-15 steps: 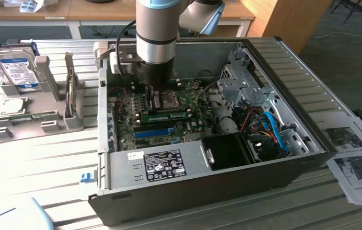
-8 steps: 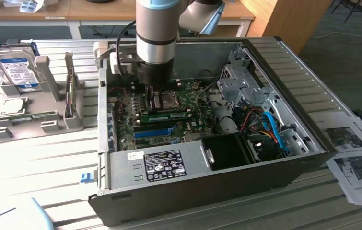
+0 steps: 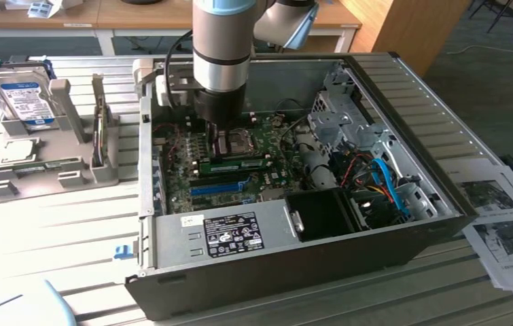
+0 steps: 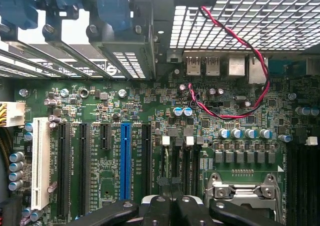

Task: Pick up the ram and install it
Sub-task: 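Press down the ram until it locks into place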

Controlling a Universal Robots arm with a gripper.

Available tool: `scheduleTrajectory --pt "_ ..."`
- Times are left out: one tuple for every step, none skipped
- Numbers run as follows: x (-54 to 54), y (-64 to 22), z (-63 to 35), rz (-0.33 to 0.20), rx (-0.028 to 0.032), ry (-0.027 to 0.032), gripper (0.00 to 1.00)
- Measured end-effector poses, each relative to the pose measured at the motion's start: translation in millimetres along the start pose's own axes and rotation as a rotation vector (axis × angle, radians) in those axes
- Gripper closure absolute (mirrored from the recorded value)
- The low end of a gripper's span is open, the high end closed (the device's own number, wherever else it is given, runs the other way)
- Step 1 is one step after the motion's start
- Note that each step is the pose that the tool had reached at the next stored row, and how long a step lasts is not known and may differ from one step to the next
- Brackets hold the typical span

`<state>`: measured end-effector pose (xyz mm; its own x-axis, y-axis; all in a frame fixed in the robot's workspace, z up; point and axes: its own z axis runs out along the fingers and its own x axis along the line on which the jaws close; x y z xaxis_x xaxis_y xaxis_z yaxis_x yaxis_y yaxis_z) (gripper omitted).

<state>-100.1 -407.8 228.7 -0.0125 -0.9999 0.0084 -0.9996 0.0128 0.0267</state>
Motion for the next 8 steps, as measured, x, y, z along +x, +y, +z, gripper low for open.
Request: scheduleTrajectory --pt "0.0 0.0 0.1 0.0 0.0001 -0.0001 0.91" --pt "0.0 0.0 0.1 0.0 0.0001 -0.0001 0.91" --pt "0.0 0.0 0.1 0.0 0.0001 -0.0001 0.91" --pt "0.0 0.0 0.4 0.0 0.0001 -0.0003 0.91" --pt "-0.1 -0.1 0.8 0.0 0.0003 -0.0004 0.91" --pt "0.0 -0.1 1.0 0.0 0.0002 -0.0001 0.91" --pt "0.0 -0.1 1.3 0.0 0.0001 -0.0001 0.91" --pt "0.0 0.0 1.6 0.0 -0.0001 0.0 0.91"
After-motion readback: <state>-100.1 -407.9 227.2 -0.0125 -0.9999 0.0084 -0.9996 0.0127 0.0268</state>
